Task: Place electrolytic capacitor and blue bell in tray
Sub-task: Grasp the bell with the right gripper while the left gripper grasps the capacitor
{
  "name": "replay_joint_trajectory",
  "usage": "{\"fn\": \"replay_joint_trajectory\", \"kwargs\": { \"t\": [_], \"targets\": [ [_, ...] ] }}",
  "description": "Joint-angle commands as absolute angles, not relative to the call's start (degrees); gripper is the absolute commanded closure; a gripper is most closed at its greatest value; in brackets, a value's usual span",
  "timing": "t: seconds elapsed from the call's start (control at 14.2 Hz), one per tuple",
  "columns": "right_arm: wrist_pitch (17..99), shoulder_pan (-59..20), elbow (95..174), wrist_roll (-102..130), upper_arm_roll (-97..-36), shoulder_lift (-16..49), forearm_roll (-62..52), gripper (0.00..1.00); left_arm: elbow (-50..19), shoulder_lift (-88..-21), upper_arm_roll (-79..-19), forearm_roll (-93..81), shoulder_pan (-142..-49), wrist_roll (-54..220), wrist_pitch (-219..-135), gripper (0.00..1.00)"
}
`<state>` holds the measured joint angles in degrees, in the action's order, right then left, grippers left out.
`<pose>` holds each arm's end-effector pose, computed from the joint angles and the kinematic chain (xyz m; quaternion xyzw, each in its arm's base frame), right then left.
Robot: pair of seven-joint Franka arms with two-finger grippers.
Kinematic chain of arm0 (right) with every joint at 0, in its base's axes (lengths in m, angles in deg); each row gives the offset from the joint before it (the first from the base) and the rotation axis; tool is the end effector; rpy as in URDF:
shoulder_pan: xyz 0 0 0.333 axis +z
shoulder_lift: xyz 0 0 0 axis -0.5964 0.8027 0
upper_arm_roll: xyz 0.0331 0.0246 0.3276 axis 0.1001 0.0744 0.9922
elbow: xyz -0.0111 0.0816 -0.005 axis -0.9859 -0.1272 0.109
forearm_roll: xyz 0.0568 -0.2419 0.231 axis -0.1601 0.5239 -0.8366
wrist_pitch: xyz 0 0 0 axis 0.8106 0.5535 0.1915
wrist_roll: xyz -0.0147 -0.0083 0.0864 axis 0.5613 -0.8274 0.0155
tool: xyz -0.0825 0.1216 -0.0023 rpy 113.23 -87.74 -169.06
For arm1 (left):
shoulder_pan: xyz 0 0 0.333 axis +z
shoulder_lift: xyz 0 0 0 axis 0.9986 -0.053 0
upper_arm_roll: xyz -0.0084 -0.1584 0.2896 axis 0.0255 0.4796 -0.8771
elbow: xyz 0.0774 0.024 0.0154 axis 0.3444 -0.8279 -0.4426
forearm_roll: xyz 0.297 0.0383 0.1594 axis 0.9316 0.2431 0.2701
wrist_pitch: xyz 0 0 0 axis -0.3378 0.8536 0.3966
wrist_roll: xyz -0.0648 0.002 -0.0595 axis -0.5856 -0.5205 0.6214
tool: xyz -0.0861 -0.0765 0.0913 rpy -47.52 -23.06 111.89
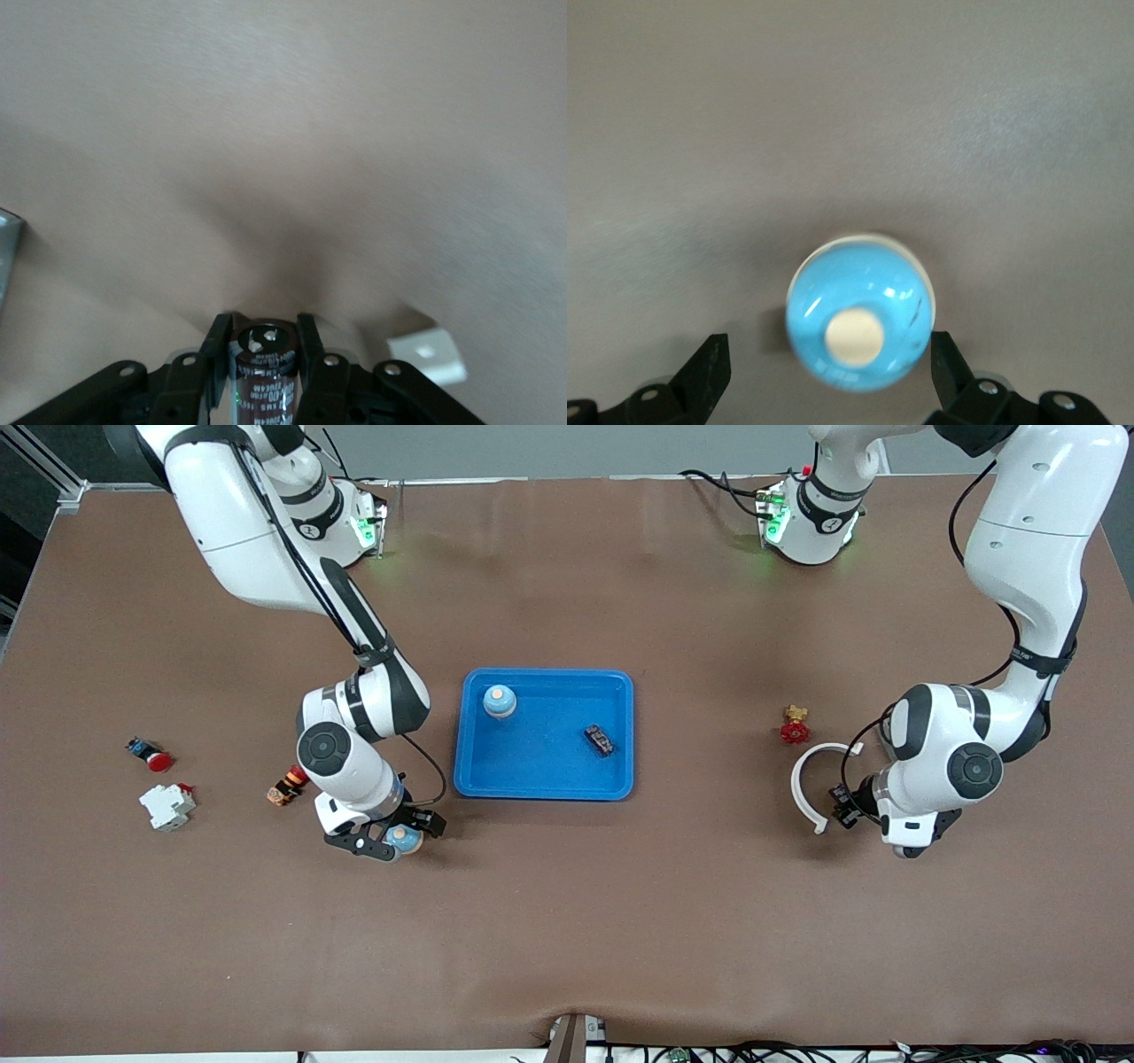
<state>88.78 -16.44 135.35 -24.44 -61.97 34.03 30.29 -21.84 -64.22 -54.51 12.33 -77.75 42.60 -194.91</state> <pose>0.6193 0.2163 0.1893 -0.9897 0.1329 -0.0457 0.0256 0.5994 -0.0229 0.1977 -0.9428 -0.3297 0.0476 0.0106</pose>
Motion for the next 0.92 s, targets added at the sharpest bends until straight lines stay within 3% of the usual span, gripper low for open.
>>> {"fn": "replay_joint_trajectory", "kwargs": {
  "t": [0.0,0.56,0.85],
  "targets": [
    [87.81,-18.24,131.99,-23.82,-61.19,36.95,32.90,0.00,-22.42,-60.53,-52.25,12.19,-78.08,41.86,-191.74,1.00],
    [82.28,-20.26,128.74,-19.43,-61.19,36.96,33.08,0.00,-20.23,-54.37,-40.57,12.80,-79.13,32.66,-183.74,1.00],
    [82.18,-20.44,128.91,-18.63,-61.19,36.96,32.99,0.02,-20.13,-55.06,-36.68,13.07,-86.31,21.14,-183.64,1.00]
  ]
}}
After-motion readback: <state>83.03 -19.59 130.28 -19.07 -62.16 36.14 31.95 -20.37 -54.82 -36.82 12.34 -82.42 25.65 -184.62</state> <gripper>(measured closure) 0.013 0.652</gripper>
